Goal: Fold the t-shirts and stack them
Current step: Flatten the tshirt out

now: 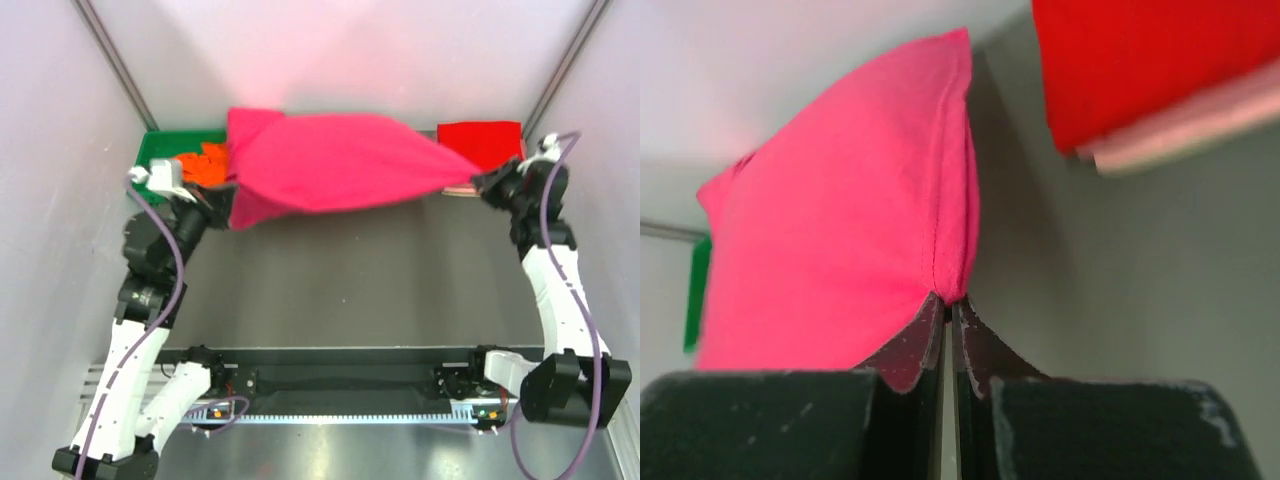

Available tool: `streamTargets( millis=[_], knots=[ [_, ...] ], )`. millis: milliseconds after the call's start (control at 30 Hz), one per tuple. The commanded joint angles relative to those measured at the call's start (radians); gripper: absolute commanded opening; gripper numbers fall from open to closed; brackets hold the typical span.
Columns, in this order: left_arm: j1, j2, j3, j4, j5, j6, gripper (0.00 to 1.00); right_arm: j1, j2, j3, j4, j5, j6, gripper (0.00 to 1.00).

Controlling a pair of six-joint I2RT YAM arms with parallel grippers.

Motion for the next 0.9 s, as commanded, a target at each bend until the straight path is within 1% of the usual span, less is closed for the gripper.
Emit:
streamTargets(
  millis=[0, 133, 167, 200, 300, 400, 533, 567, 633, 700, 767, 867],
  knots=[
    [0.003, -0.068, -0.163, -0.135, 0.026, -0.073, 0.00, 0.002, -0.125, -0.217, 0.029, -0.037, 0.014, 0.00],
    [0.001, -0.187, -0.335, -0.248, 0.023, -0.149, 0.00, 0.002, -0.206, -0.405, -0.038, -0.001, -0.001, 0.00],
    [0.003, -0.202, -0.356, -0.282, 0.029, -0.191, 0.00, 0.002, -0.231, -0.434, -0.056, 0.010, -0.006, 0.00],
    [0.003, -0.225, -0.376, -0.291, 0.062, -0.208, 0.00, 0.002, -0.242, -0.481, -0.104, 0.024, -0.010, 0.00],
    [0.001, -0.247, -0.426, -0.353, 0.128, -0.258, 0.00, 0.002, -0.276, -0.544, -0.220, 0.091, -0.001, 0.00],
    [-0.001, -0.253, -0.456, -0.367, 0.150, -0.310, 0.00, 0.002, -0.328, -0.595, -0.289, 0.131, 0.034, 0.00],
    [-0.002, -0.215, -0.446, -0.416, 0.140, -0.330, 0.00, 0.000, -0.421, -0.600, -0.359, 0.196, 0.066, 0.00],
    [-0.002, -0.207, -0.440, -0.429, 0.135, -0.322, 0.00, 0.000, -0.453, -0.592, -0.377, 0.200, 0.068, 0.00],
    [-0.001, -0.194, -0.430, -0.451, 0.147, -0.321, 0.00, 0.000, -0.486, -0.556, -0.438, 0.271, 0.077, 0.00],
    [-0.002, -0.184, -0.415, -0.479, 0.141, -0.321, 0.00, 0.000, -0.538, -0.531, -0.492, 0.308, 0.077, 0.00],
    [-0.004, -0.179, -0.391, -0.532, 0.129, -0.305, 0.00, 0.000, -0.588, -0.532, -0.511, 0.311, 0.082, 0.00],
    [-0.005, -0.176, -0.361, -0.572, 0.112, -0.302, 0.00, 0.000, -0.608, -0.537, -0.544, 0.273, 0.083, 0.00]
  ],
)
